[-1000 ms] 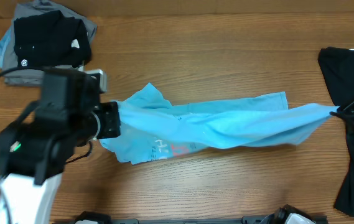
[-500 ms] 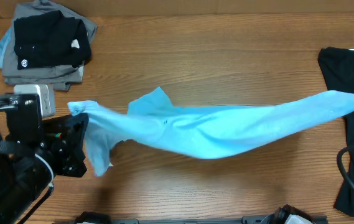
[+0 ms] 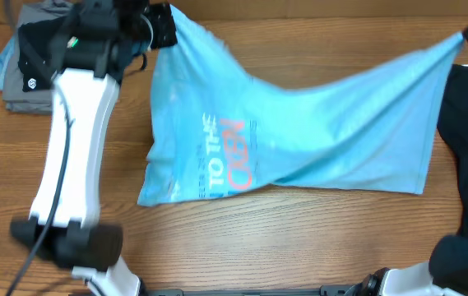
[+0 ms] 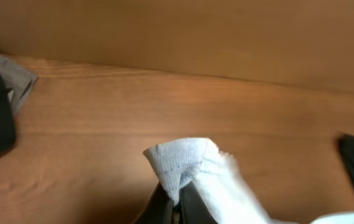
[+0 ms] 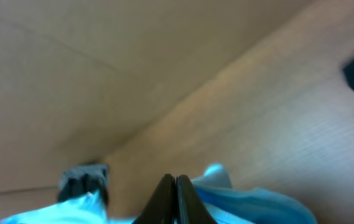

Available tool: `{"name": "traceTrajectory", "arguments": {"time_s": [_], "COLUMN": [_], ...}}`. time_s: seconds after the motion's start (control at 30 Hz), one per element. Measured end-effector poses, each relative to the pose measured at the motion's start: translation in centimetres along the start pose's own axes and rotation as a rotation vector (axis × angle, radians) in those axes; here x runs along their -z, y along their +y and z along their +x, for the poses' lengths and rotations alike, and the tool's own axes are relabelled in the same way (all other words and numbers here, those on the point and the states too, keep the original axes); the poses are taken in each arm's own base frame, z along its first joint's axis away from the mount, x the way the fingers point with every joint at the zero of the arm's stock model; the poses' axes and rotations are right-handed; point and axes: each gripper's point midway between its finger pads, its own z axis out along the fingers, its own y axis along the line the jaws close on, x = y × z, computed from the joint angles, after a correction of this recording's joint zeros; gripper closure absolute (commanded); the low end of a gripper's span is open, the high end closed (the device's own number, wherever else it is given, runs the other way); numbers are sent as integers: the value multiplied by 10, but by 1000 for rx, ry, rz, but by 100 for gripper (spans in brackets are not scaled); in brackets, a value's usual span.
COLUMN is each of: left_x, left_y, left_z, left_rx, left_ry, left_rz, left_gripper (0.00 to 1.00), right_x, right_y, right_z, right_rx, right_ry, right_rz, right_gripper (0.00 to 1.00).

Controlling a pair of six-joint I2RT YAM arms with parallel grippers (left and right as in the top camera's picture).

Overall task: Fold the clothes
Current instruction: 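Lift the shirt with both grippers and swing it toward the table's far side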

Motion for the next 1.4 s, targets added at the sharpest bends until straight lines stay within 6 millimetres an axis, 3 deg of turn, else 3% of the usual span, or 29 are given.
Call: {"name": "traceTrajectory", "arguments": {"time_s": [0.03, 0.1, 0.17, 0.27, 0.33, 0.43, 0.5, 0.53, 0.6, 0.67, 0.77, 0.83, 0.93, 1.03, 1.17, 1.4], "left_x": [-16, -27, -9, 69, 139, 222, 252, 258, 252, 224, 158, 99, 28, -7, -13, 3], "left_y": [10, 23, 29, 20, 11, -11, -22, -25, -22, -10, 17, 44, 80, 101, 105, 97], "left_z": [-5, -25, -60, -125, -154, -156, -142, -133, -112, -92, -59, -20, 44, 96, 110, 83], "left_rx": [14, 38, 49, 30, 4, -32, -51, -58, -65, -47, 15, 78, 176, 246, 260, 219], "left_ry": [1, -33, -126, -340, -486, -599, -605, -586, -501, -372, -140, 85, 397, 620, 670, 551], "left_rz": [-8, -9, 6, 55, 79, 105, 116, 118, 98, 68, 18, -30, -95, -142, -151, -140], "left_gripper": [96, 96, 96, 96, 96, 96, 95, 93, 90, 92, 96, 96, 96, 96, 96, 96], "right_x": [-8, -11, 0, 47, 81, 119, 128, 129, 123, 109, 76, 51, 18, 0, -6, -12], "right_y": [0, 1, 8, 31, 49, 77, 86, 86, 76, 60, 31, 13, -11, -28, -46, -47], "right_z": [-6, -13, -23, -52, -64, -56, -42, -34, -20, -8, 16, 34, 63, 87, 101, 88], "right_rx": [-6, -17, -20, 23, 61, 107, 112, 102, 70, 36, -14, -38, -65, -86, -108, -73], "right_ry": [-3, -14, -42, -159, -234, -286, -269, -250, -200, -133, 8, 105, 244, 335, 385, 332], "right_rz": [-23, -53, -75, -104, -115, -135, -136, -128, -77, -21, 73, 127, 203, 252, 304, 303], "right_gripper": [96, 96, 96, 96, 96, 96, 96, 96, 96, 96, 96, 96, 96, 96, 96, 96]}}
